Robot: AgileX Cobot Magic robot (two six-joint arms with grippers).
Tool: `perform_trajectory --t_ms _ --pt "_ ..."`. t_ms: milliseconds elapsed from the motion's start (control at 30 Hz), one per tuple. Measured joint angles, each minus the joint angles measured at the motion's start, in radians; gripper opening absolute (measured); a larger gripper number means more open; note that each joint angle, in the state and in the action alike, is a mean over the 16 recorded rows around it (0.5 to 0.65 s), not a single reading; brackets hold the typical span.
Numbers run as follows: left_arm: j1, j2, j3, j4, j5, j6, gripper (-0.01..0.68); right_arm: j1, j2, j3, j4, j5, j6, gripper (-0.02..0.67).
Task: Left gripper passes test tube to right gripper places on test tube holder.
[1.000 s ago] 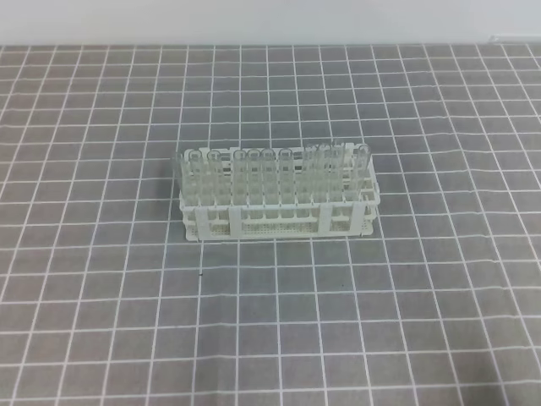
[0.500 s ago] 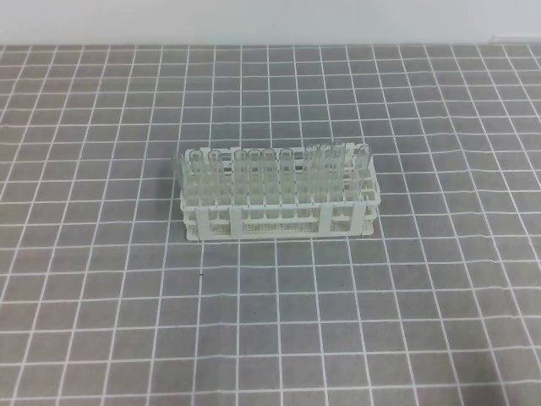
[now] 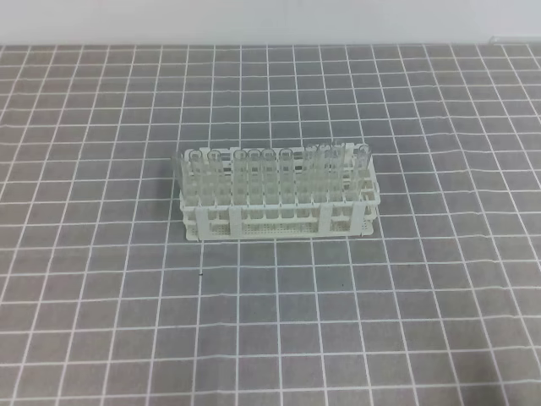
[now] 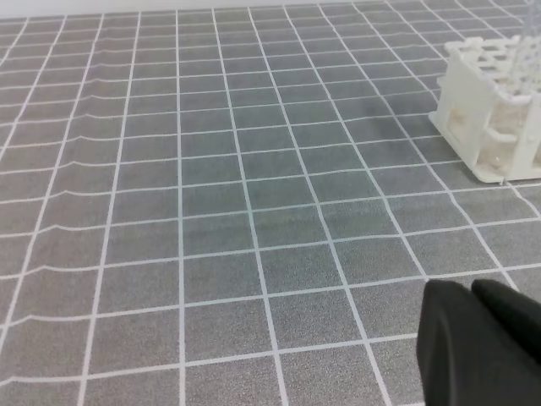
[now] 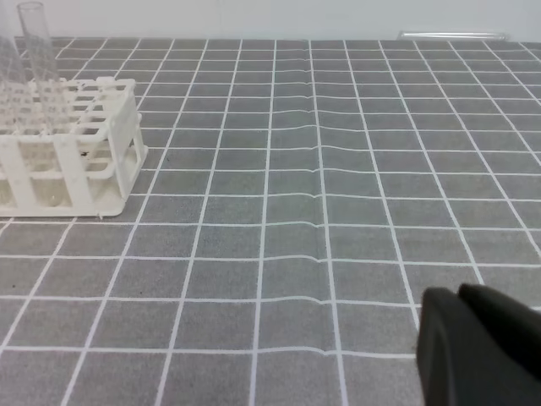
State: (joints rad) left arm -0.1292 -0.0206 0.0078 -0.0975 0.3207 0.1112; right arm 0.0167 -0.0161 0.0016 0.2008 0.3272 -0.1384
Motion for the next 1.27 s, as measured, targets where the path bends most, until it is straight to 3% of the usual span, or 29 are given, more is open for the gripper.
perform_trajectory --t_ms 1267 --pt "0.0 0.0 0.0 0.0 0.002 0.0 0.0 0.0 0.004 0.0 0.0 0.0 0.0 -0.013"
